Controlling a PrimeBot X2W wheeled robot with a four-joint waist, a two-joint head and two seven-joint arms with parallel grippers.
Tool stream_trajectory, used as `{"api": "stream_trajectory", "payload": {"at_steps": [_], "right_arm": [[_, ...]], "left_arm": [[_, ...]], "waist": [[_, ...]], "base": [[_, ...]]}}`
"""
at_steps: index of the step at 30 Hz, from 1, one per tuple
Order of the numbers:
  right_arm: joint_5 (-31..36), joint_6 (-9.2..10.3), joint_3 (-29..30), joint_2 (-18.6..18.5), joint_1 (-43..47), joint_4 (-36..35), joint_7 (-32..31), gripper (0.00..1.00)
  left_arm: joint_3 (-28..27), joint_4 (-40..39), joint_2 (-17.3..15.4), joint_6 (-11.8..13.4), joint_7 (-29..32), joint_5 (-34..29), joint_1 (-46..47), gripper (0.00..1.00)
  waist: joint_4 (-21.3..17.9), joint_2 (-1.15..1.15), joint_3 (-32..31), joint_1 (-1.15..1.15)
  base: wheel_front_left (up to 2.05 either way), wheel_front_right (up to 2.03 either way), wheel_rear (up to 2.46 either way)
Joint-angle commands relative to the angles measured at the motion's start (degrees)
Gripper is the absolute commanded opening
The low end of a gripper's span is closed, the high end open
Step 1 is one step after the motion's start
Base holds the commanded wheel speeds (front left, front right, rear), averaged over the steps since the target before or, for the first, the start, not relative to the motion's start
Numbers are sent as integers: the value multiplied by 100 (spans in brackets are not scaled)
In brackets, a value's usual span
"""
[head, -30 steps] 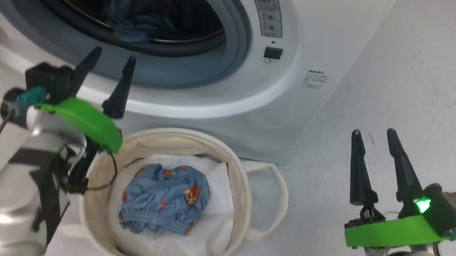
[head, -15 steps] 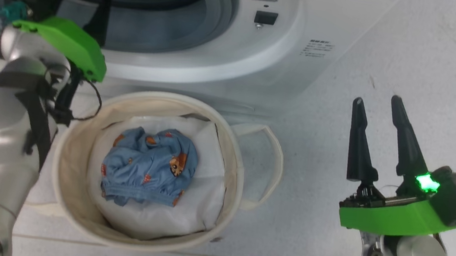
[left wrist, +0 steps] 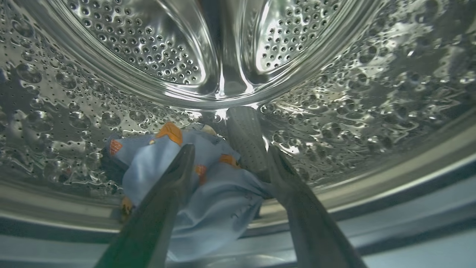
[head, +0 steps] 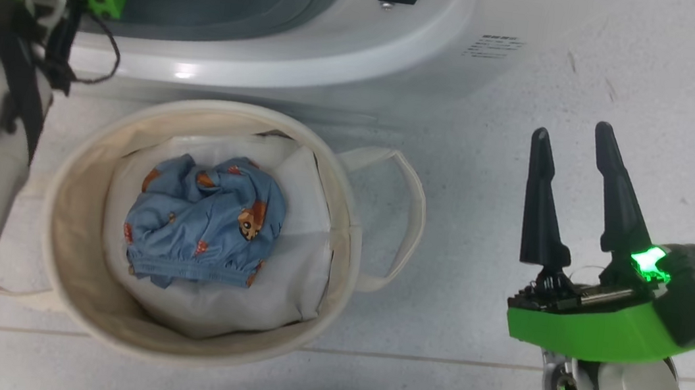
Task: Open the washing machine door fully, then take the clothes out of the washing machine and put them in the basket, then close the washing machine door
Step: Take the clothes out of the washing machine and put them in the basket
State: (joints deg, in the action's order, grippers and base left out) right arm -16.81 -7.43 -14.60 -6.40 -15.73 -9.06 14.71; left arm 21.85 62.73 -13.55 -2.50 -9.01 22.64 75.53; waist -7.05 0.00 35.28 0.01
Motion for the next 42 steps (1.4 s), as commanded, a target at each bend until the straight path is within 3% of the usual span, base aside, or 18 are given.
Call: {"api": "stream_trajectory", "payload": {"at_steps": [1, 13, 24, 31, 36, 37, 38, 42], "right_arm": [[80, -6, -154, 65, -10, -229, 29, 100], [173, -6, -206, 164, -64, -239, 29, 100], [240, -6, -210, 240, -22, -250, 29, 100], [270, -6, -198, 268, 10, -267, 29, 100], [268, -6, -229, 277, -23, -232, 29, 100], [268, -6, -235, 276, -33, -222, 29, 100], [268, -6, -242, 273, -43, -208, 29, 100], [259, -6, -267, 259, -73, -164, 29, 100]], "left_arm": [[-76, 37, -297, 72, 10, -56, 390, 100], [-47, 870, -348, 431, 765, -33, 1121, 100], [204, 1071, -580, 655, 1561, -188, 1285, 100], [379, 1111, -666, 826, 2517, -264, 1206, 100], [414, 1116, -638, 831, 2732, -227, 1197, 100], [411, 1116, -625, 816, 2699, -211, 1204, 93], [414, 1116, -610, 800, 2679, -199, 1200, 0], [400, 1117, -569, 775, 2506, -139, 1183, 0]], "waist": [[-54, 0, 142, -1], [-197, 0, 440, -1], [-374, 0, 606, -1], [-399, 0, 621, -1], [-371, 0, 601, -1], [-363, 0, 593, -1], [-355, 0, 579, -1], [-336, 0, 502, -1]], "base": [[0, 0, 0], [0, 0, 0], [0, 0, 0], [0, 0, 0], [0, 0, 0], [0, 0, 0], [0, 0, 0], [0, 0, 0]]}}
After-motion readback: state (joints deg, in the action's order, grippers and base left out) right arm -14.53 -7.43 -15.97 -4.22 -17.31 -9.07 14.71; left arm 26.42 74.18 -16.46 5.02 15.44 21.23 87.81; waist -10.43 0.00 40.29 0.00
